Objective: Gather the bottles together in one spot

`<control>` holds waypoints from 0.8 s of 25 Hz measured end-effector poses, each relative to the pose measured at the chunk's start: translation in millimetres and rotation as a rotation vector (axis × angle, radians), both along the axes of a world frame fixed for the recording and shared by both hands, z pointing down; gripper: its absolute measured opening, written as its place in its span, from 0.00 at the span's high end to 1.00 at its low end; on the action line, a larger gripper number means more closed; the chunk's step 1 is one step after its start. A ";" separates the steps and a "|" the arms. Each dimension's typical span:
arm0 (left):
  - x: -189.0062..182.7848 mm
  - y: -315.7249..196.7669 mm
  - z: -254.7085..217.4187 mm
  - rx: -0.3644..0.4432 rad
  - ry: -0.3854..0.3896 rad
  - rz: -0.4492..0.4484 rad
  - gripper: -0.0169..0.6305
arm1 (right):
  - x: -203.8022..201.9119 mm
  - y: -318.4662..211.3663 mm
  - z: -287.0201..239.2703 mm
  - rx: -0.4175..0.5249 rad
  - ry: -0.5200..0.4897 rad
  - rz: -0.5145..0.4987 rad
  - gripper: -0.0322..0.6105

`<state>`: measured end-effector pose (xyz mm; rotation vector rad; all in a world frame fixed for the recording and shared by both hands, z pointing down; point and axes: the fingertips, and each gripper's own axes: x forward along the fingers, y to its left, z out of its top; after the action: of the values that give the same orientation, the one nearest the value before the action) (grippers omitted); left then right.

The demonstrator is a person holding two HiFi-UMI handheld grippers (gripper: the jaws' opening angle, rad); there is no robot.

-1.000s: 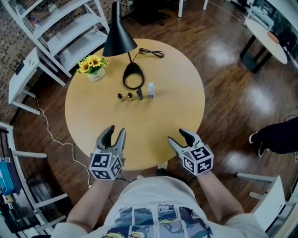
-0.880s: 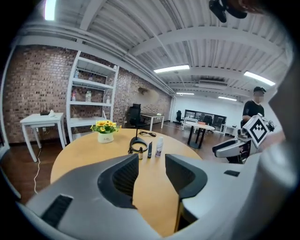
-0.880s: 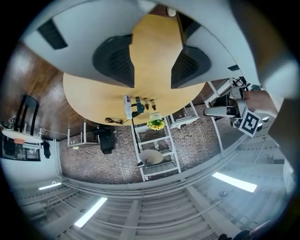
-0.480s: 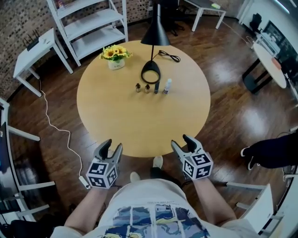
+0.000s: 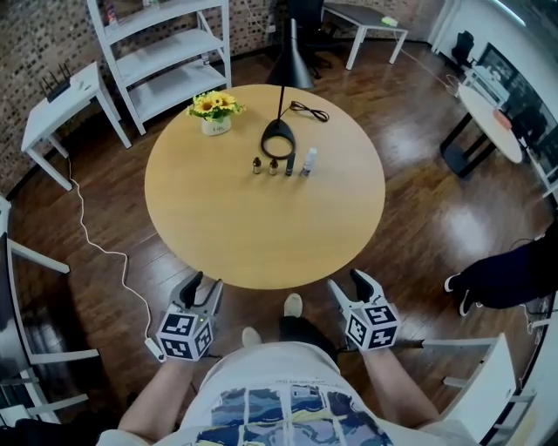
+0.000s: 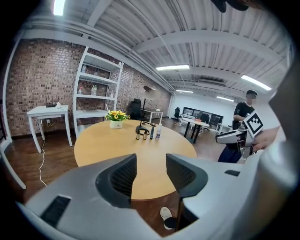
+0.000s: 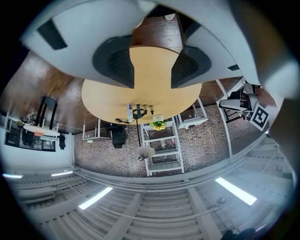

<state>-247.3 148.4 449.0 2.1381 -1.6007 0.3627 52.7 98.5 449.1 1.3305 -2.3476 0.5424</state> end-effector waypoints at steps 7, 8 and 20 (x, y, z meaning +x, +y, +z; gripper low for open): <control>-12.3 22.6 -2.3 0.000 0.013 -0.018 0.71 | -7.4 20.1 -6.4 0.014 0.041 0.007 0.53; -13.5 25.2 -1.7 -0.001 0.009 -0.018 0.71 | -9.4 21.9 -6.1 0.013 0.050 0.002 0.53; -32.4 59.1 18.6 -0.035 -0.043 -0.038 0.71 | -17.2 48.7 3.1 -0.012 0.088 -0.039 0.53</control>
<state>-279.7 207.5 467.6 2.0838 -1.6445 0.4234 35.5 147.2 452.2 1.2736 -2.2906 0.4761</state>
